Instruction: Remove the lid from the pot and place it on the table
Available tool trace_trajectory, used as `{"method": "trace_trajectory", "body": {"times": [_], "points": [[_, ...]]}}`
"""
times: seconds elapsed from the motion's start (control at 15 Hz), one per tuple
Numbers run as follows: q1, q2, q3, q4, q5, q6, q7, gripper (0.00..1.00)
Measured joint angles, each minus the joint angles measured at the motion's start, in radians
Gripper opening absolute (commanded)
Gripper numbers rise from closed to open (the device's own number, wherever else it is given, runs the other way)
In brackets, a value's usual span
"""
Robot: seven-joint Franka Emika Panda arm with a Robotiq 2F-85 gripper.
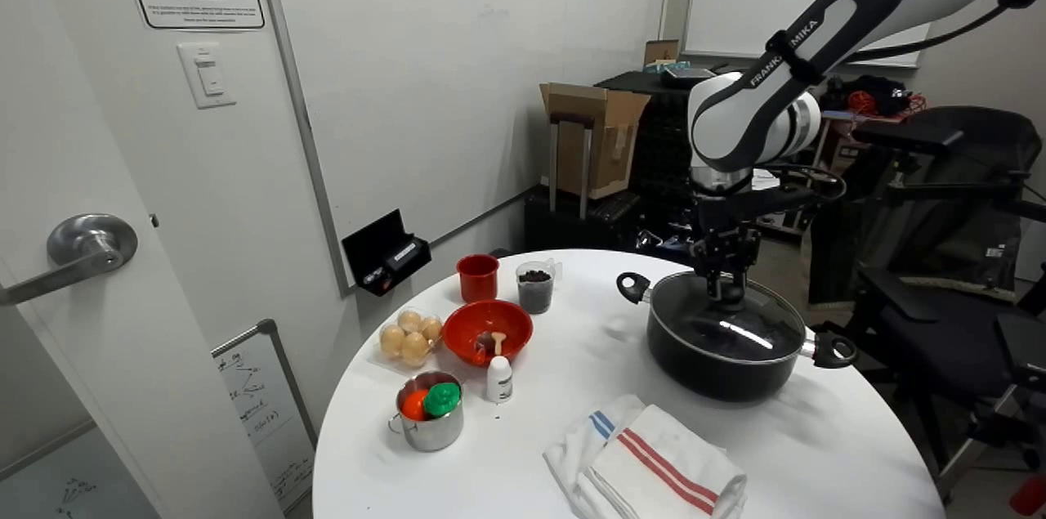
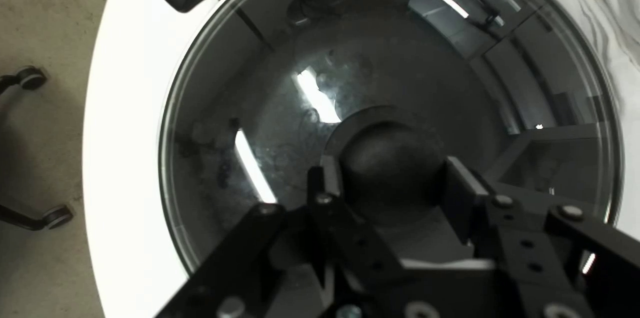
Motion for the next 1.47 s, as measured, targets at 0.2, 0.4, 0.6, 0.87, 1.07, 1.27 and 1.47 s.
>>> {"method": "trace_trajectory", "body": {"times": [0.2,0.4,0.6,0.87,1.07,1.27,1.47], "points": [[0.000,0.000,0.000,0.000,0.001,0.000,0.000,0.25],[0.000,-0.001,0.000,-0.001,0.001,0.000,0.000,0.25],[0.000,-0.007,-0.001,-0.009,0.001,0.008,0.000,0.25],[0.000,-0.024,-0.002,-0.024,0.001,0.020,0.000,0.25],[0.002,-0.048,-0.002,-0.044,0.000,0.029,0.000,0.25],[0.007,-0.079,-0.002,-0.067,-0.001,0.033,0.000,0.25],[0.018,-0.105,-0.001,-0.086,-0.005,0.034,0.000,0.25]]}}
